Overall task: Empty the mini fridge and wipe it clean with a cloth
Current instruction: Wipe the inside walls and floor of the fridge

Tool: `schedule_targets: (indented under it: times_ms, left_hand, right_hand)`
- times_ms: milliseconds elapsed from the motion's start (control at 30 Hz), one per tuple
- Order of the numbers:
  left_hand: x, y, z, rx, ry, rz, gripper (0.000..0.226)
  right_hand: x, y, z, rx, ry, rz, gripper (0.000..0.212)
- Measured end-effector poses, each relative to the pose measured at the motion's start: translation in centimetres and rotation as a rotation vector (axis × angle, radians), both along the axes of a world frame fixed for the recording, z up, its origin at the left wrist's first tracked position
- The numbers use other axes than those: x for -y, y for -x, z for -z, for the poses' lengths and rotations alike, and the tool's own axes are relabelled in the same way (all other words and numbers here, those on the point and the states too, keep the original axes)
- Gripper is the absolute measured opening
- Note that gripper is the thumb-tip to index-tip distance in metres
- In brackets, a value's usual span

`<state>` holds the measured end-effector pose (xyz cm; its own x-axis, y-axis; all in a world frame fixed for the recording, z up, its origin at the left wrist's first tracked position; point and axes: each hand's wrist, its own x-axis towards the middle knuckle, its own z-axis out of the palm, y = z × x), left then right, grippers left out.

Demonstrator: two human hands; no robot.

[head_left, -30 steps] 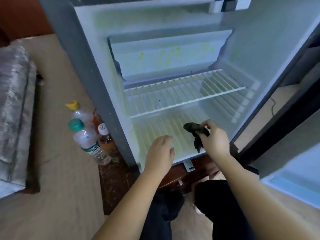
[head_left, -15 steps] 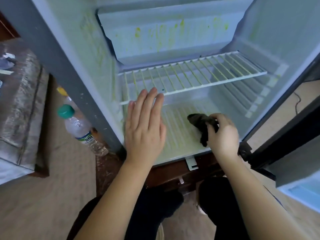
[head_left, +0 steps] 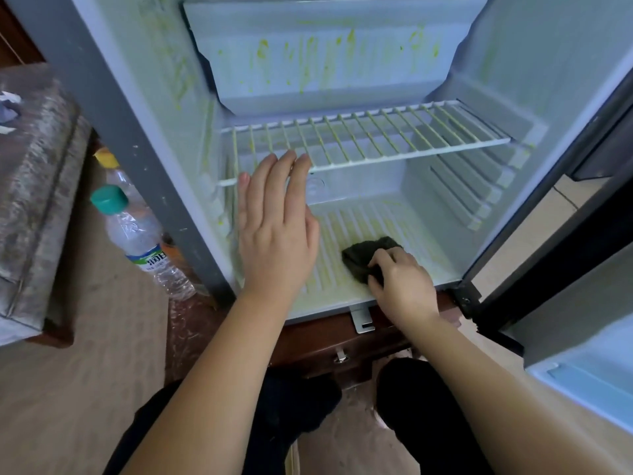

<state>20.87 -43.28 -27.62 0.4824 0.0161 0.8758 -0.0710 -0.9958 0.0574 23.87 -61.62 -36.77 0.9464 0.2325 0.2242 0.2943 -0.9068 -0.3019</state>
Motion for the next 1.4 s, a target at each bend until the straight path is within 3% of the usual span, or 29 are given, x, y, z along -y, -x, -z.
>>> schedule_targets:
  times_ms: [167, 300, 400, 667, 833, 1267, 1400]
  left_hand:
    - [-0.2, -0.8, 0.5, 0.043, -0.005, -0.005, 0.055]
    - [-0.2, -1.2, 0.8, 0.075, -0.014, -0.013, 0.055]
    - [-0.2, -1.4, 0.9, 0.096, -0.008, -0.010, 0.055]
    - [-0.5, -1.6, 1.0, 0.127, -0.021, -0.003, 0.057]
    - [-0.4, -1.5, 0.9, 0.109, -0.006, 0.000, 0.057]
    - [0.1, -0.3, -0.3, 0.024, 0.081, 0.064, 0.055]
    - [0.2, -0.3, -0.2, 0.026, 0.095, 0.072, 0.054]
  right_hand:
    - [1.3, -4.8, -2.9, 0.158, -0.161, 0.259, 0.024]
    - [0.1, -9.3, -2.3, -0.071, 0.125, 0.197, 0.040]
    - [-1.5, -11.7, -1.4, -0.189, 0.227, 0.099, 0.044]
    - [-2.8, -14.8, -2.2, -0.206, 0.466, 0.166, 0.037]
    - [-1.7, -13.9, -2.8, -0.215, 0.491, 0.175, 0.033]
    - [4.6, -2.2, -0.9, -0.165, 0.444, 0.209, 0.034]
    - [4.8, -3.4, -1.0, -0.174, 0.388, 0.180, 0.045]
